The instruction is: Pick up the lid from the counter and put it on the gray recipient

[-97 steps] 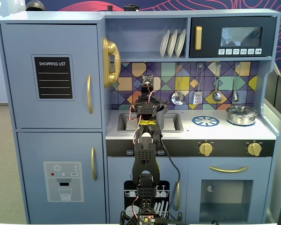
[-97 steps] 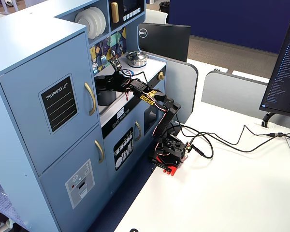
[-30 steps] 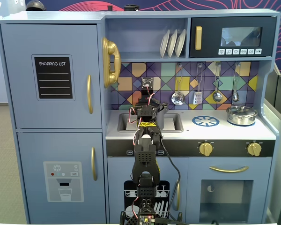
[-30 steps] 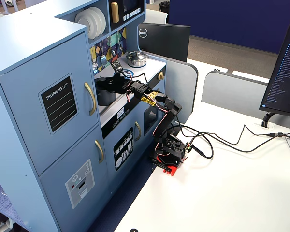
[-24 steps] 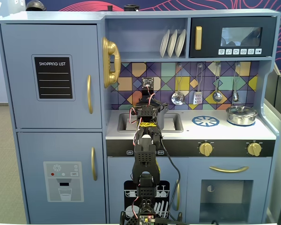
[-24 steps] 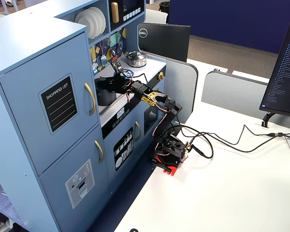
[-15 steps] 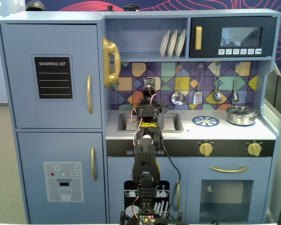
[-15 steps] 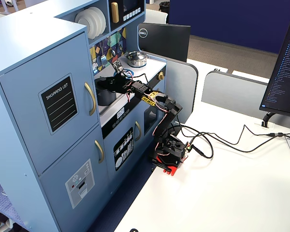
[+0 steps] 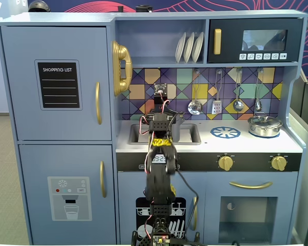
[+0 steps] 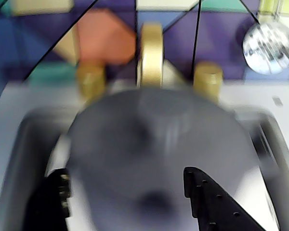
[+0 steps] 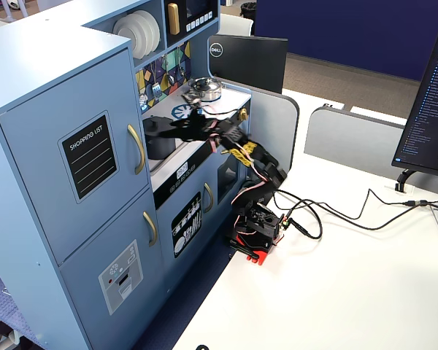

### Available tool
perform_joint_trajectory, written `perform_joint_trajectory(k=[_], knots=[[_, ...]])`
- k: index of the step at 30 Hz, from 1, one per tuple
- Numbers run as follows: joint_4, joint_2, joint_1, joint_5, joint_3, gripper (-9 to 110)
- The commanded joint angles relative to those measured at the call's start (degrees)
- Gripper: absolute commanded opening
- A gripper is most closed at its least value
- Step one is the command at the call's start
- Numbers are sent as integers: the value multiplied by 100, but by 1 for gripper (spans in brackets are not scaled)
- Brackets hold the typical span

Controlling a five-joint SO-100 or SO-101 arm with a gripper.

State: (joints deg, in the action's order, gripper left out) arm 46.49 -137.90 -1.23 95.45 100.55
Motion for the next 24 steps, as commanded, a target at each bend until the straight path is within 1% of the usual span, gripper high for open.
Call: perform_joint_trajectory(k=[1, 4, 6, 8, 11, 13, 16, 18, 19, 22, 24], knots=[[1512, -1318, 114, 0, 0, 13], [2259, -2206, 97, -185, 826, 6], [2435, -2848, 0, -97, 1758, 0], [2522, -3357, -246, 70, 2681, 0], [2259, -3876, -343, -149, 3946, 0], [1969, -4069, -185, -571, 4658, 0], [1723, -4263, -18, -932, 5563, 0], [1345, -4359, 26, -914, 6161, 0], [1063, -4403, 70, -940, 6434, 0], [466, -4421, 167, -1459, 6952, 0], [475, -4421, 185, -1521, 7137, 0]])
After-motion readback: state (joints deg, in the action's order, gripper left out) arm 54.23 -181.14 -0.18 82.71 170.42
